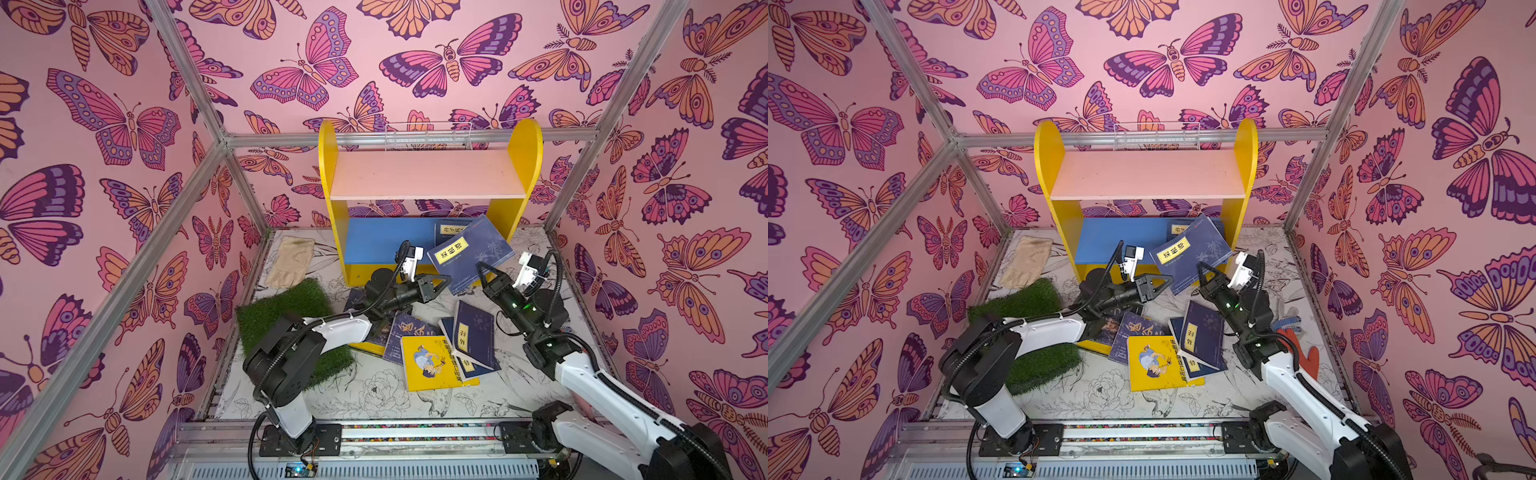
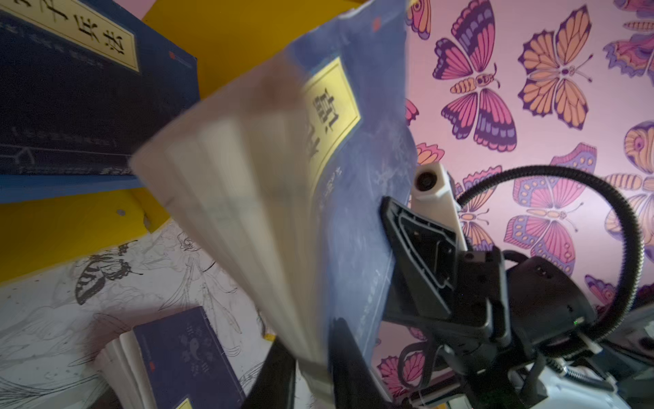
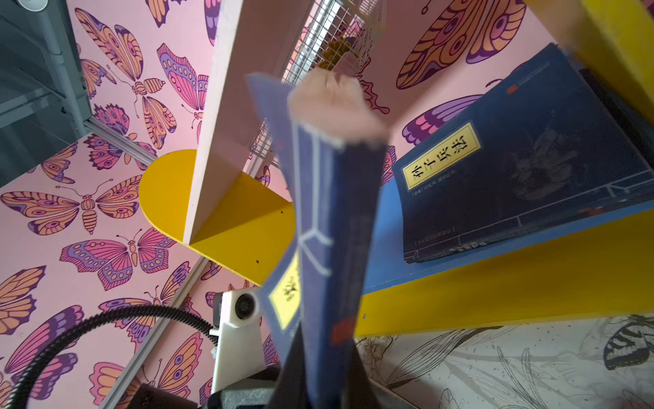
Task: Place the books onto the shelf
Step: 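Lower the book onto the stacked books on the blue shelf with the right gripper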
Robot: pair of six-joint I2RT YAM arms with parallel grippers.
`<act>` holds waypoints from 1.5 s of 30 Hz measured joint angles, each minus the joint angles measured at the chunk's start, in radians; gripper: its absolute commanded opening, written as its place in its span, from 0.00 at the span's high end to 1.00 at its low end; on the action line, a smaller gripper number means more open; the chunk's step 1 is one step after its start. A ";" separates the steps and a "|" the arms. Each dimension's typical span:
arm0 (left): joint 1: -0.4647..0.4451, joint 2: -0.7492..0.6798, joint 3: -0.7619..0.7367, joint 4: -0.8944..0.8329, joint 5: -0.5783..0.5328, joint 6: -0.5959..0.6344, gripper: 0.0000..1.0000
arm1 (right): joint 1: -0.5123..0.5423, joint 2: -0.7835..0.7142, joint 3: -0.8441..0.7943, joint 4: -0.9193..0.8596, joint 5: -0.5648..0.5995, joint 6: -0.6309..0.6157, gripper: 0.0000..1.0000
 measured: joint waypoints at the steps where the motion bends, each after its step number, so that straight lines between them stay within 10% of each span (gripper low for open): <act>1: -0.001 -0.001 0.000 -0.002 -0.004 0.002 1.00 | 0.000 -0.003 0.000 -0.013 0.007 0.000 0.95; 8: 0.018 -0.032 -0.001 -0.035 0.002 -0.003 1.00 | -0.030 -0.033 -0.001 -0.104 -0.108 0.005 0.58; 15: 0.068 -0.035 -0.001 -0.013 0.051 -0.061 1.00 | -0.064 -0.087 -0.031 -0.114 -0.214 0.023 0.52; 26: 0.066 -0.035 -0.001 0.002 0.087 -0.079 1.00 | -0.093 0.020 -0.029 -0.027 -0.323 0.072 0.61; 38: 0.065 -0.035 -0.001 0.000 0.079 -0.074 1.00 | -0.082 0.098 0.013 0.057 -0.377 0.111 0.95; 45: 0.062 -0.093 -0.003 -0.121 0.008 0.023 0.23 | -0.067 0.121 0.012 0.092 -0.340 0.146 1.00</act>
